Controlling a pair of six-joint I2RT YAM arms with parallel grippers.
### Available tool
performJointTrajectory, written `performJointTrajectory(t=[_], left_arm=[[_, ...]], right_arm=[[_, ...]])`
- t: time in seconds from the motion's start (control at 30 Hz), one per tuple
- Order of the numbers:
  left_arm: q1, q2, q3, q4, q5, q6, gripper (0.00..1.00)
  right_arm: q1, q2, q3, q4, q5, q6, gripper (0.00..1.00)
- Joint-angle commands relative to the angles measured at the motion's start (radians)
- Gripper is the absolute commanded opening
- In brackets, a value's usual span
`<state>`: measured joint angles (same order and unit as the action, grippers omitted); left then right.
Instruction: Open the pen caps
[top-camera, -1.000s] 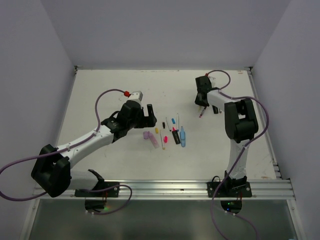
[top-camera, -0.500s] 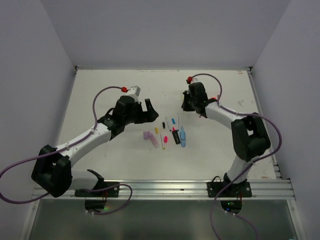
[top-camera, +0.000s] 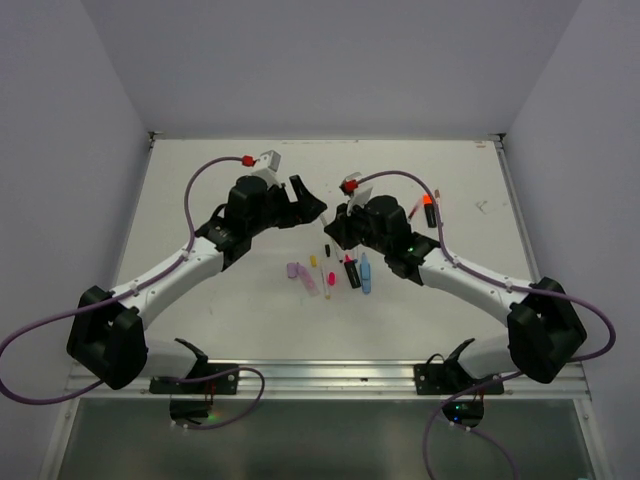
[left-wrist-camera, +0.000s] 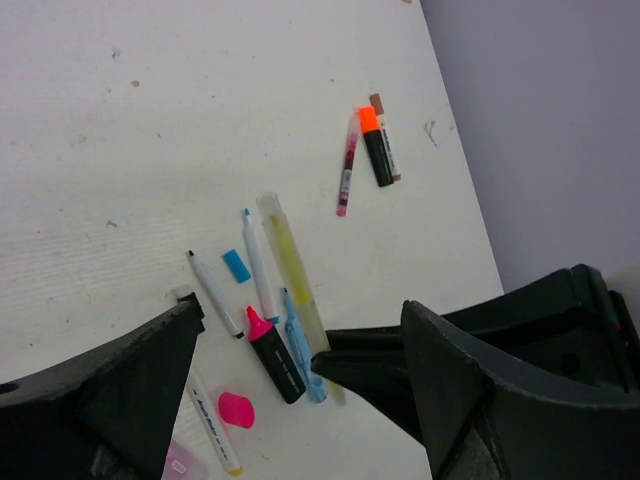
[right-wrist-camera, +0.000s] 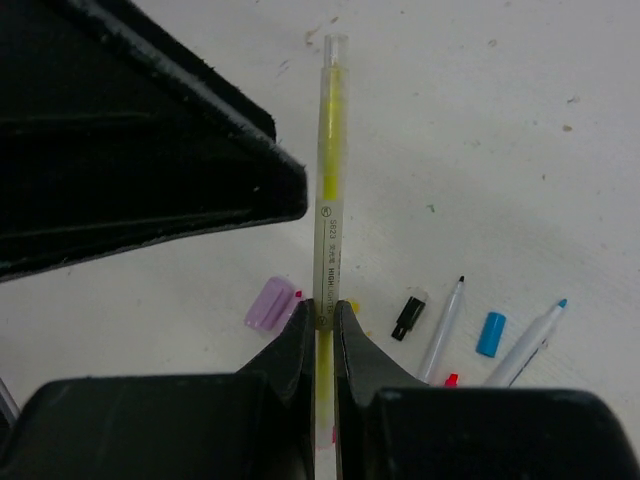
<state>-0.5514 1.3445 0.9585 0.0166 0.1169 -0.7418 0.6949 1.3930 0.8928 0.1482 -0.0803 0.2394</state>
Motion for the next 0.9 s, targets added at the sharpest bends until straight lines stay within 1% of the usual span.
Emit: performJointTrajectory(t=[0.0, 0.2, 0.33, 0.37, 0.43, 0.47, 0.63, 0.67, 0.73, 0.77, 0.83, 0.87], left_arm=[[0.004, -0.004, 0.031, 0.074, -0.034, -0.056, 0.83], [0.004, -0.002, 0.028, 0.088, -0.109, -0.076, 0.72], [0.004, 0.004, 0.028, 0.089, -0.112, -0.077, 0.63], [0.004, 0.005, 0.029, 0.088, -0.138, -0.077, 0.60], [0.004, 0.011, 0.028, 0.086, -0.141, -0.079, 0.57], [0.004, 0.012, 0.026, 0.083, -0.143, -0.079, 0.54], [0.004, 0.010, 0.023, 0.091, -0.160, -0.079, 0.43], [0.002, 0.008, 0.022, 0.092, -0.160, -0.079, 0.38], [0.002, 0.005, 0.017, 0.100, -0.163, -0.079, 0.32], [0.004, 0.005, 0.011, 0.105, -0.163, -0.080, 0.22], [0.002, 0.001, 0.006, 0.117, -0.160, -0.077, 0.12], [0.002, -0.001, 0.003, 0.121, -0.157, -0.074, 0.01]], right_arm=[[0.025, -0.048, -0.028, 0.086, -0.021, -0.028, 0.00], [0.051, -0.057, -0.046, 0.114, -0.038, -0.028, 0.00], [0.063, -0.064, -0.052, 0.125, -0.039, -0.028, 0.00], [0.063, -0.065, -0.054, 0.126, -0.039, -0.028, 0.00], [0.066, -0.069, -0.057, 0.132, -0.041, -0.028, 0.00], [0.064, -0.069, -0.058, 0.134, -0.044, -0.028, 0.00], [0.071, -0.078, -0.069, 0.139, -0.047, -0.037, 0.00], [0.072, -0.080, -0.069, 0.139, -0.050, -0.037, 0.00], [0.074, -0.081, -0.072, 0.140, -0.055, -0.041, 0.00], [0.074, -0.080, -0.074, 0.140, -0.056, -0.041, 0.00], [0.075, -0.077, -0.077, 0.142, -0.062, -0.040, 0.00], [0.075, -0.075, -0.075, 0.143, -0.070, -0.037, 0.00]])
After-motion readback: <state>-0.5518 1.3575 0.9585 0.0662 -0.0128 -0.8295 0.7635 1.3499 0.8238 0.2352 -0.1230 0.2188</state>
